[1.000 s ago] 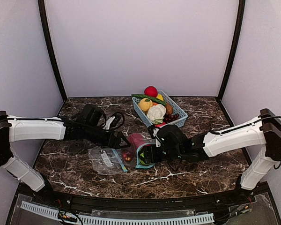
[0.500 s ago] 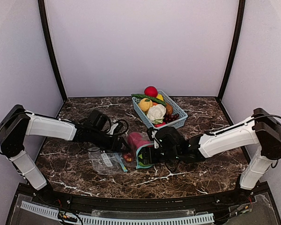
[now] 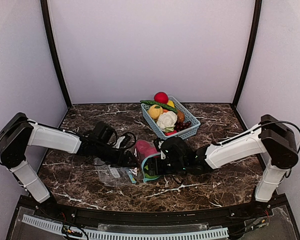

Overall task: Place the food in the zip-top bag and seal the zipper
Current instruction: Adjust the fake fruit in the zipper food storage bag.

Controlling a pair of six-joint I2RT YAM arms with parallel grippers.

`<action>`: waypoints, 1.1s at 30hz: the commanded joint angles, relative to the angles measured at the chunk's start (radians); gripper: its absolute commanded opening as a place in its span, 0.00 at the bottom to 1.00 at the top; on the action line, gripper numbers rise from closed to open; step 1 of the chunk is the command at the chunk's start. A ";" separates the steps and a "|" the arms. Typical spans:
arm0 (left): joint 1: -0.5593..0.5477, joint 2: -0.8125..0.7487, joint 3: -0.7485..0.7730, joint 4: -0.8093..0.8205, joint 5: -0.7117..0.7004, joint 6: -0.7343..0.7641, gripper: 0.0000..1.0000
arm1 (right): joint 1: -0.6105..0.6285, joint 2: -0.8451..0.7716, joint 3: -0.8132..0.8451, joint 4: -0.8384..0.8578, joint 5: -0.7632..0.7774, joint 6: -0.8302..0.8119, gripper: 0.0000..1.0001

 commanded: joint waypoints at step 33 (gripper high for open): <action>-0.493 -0.301 0.030 -0.227 -0.698 0.090 0.90 | -0.041 -0.373 -0.278 -0.113 0.150 0.042 0.86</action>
